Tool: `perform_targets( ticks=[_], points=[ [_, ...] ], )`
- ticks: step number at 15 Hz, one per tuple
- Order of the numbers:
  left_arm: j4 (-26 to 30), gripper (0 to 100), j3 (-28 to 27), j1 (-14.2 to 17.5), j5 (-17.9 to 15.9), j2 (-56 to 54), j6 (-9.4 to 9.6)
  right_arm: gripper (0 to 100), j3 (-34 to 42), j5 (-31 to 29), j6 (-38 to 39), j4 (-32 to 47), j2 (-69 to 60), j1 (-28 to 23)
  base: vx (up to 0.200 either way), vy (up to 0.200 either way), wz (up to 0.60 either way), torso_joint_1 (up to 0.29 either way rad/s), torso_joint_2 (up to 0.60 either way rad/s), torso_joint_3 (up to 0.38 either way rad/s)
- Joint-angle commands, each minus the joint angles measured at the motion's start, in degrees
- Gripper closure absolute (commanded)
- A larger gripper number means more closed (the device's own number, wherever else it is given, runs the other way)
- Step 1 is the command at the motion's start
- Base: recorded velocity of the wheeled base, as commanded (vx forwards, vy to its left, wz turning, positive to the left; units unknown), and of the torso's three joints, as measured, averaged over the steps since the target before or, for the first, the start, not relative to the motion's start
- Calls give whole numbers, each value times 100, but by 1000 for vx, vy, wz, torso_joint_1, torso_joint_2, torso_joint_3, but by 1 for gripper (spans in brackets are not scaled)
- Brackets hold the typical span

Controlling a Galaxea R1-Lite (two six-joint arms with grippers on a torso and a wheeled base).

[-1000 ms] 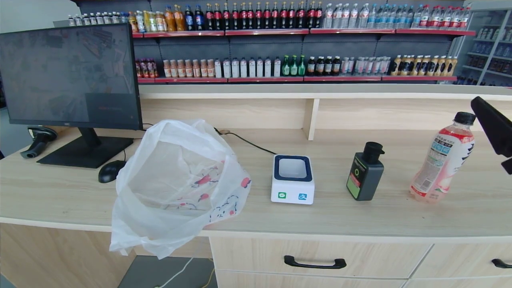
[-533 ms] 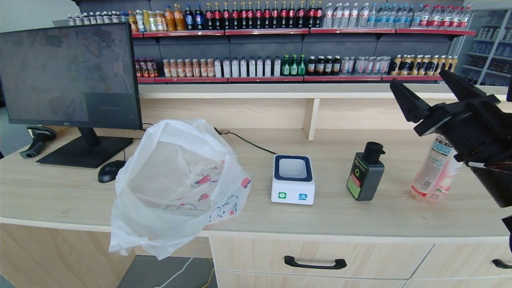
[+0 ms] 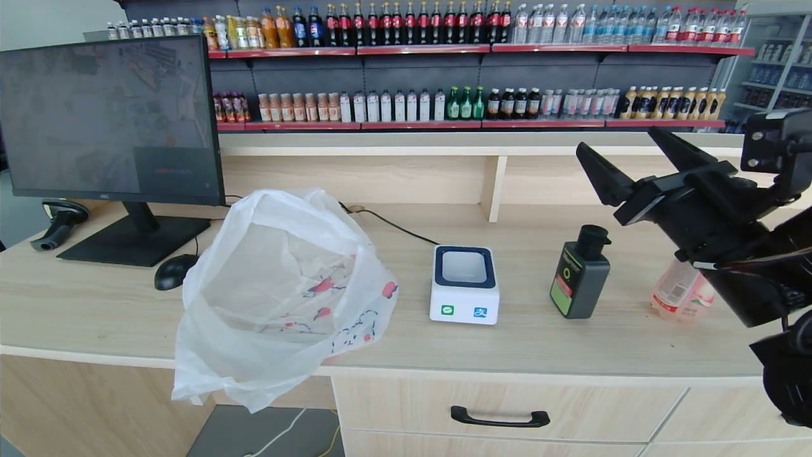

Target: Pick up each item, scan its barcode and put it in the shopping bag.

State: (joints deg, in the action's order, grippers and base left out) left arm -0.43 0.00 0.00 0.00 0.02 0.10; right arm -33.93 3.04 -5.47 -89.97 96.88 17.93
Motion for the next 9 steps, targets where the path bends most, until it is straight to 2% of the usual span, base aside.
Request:
perform_targets(
  ticks=[1,7,9],
  points=[
    [-1,0,0,0,0,-2,-1,0,448,4,2,-3,-29,378,0,0,0,0,0,0],
    [-1,0,0,0,0,-2,-1,0,1081,-22,90,-3,15,650,0,0,0,0,0,0],
    [-1,0,0,0,0,-2,-1,0,1336,-435,284,-3,68,967,0,0,0,0,0,0]
  ],
)
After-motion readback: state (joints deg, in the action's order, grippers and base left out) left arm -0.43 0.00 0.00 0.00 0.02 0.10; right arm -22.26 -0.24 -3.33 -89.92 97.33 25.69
